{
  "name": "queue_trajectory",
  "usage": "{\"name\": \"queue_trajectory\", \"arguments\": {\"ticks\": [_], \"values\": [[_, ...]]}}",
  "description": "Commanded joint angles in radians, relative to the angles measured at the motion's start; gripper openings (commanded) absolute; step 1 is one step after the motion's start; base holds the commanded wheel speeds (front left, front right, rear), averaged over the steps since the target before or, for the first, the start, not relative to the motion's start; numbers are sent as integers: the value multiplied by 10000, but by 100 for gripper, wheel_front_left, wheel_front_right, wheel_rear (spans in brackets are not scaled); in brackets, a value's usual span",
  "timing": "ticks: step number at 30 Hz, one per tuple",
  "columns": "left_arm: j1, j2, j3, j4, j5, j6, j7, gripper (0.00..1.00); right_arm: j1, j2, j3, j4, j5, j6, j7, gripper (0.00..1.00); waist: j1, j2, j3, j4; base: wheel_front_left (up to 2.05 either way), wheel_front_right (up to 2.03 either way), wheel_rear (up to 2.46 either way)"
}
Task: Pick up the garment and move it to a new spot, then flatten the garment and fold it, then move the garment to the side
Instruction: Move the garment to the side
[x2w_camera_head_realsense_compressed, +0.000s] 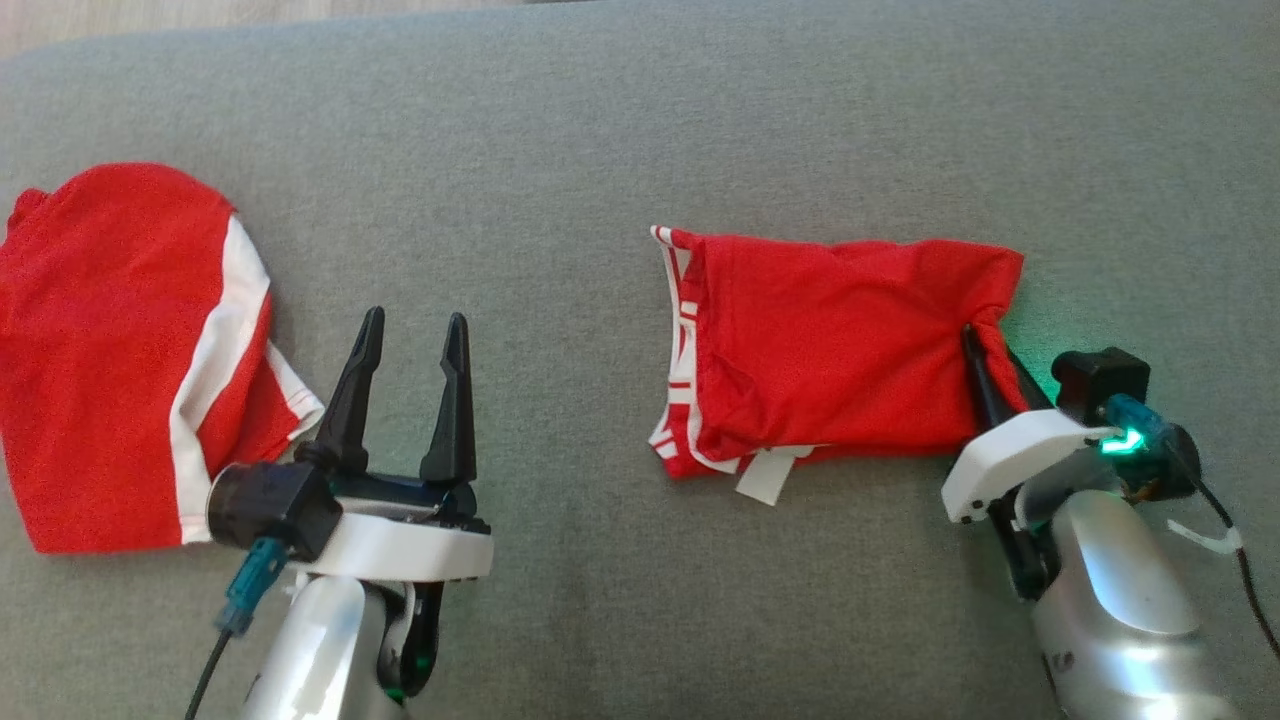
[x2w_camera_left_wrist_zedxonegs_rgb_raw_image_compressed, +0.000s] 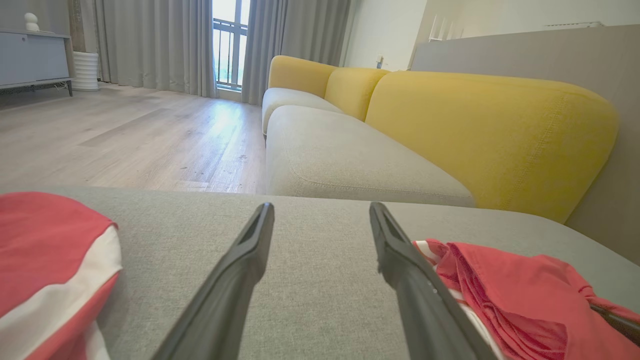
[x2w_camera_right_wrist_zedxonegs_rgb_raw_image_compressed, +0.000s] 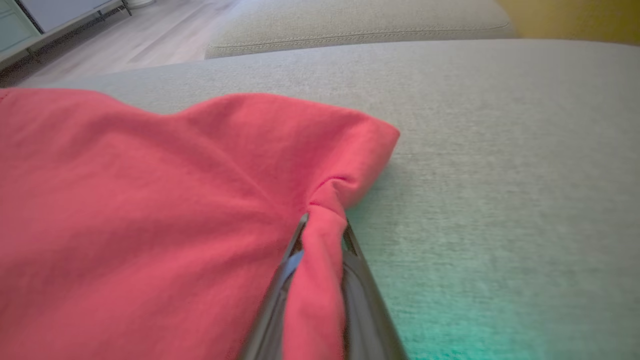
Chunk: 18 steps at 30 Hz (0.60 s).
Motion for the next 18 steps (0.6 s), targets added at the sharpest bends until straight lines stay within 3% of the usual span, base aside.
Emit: {"name": "queue_trajectory", "arguments": {"ticks": [1, 7, 18], "values": [[-237, 37, 350, -281, 36, 34, -65, 100, 11, -46, 66, -90, -165, 65, -70, 0, -1, 0, -69, -68, 0, 0, 0], [-199, 37, 374, -330, 34, 37, -65, 100, -226, -939, -329, -894, -811, 65, -100, 0, -1, 0, -120, -261, 0, 0, 0], [-479, 37, 332, -422, 55, -22, -65, 100, -694, -3772, -891, -1154, -905, 65, 746, 0, -1, 0, 495, -168, 0, 0, 0]]}}
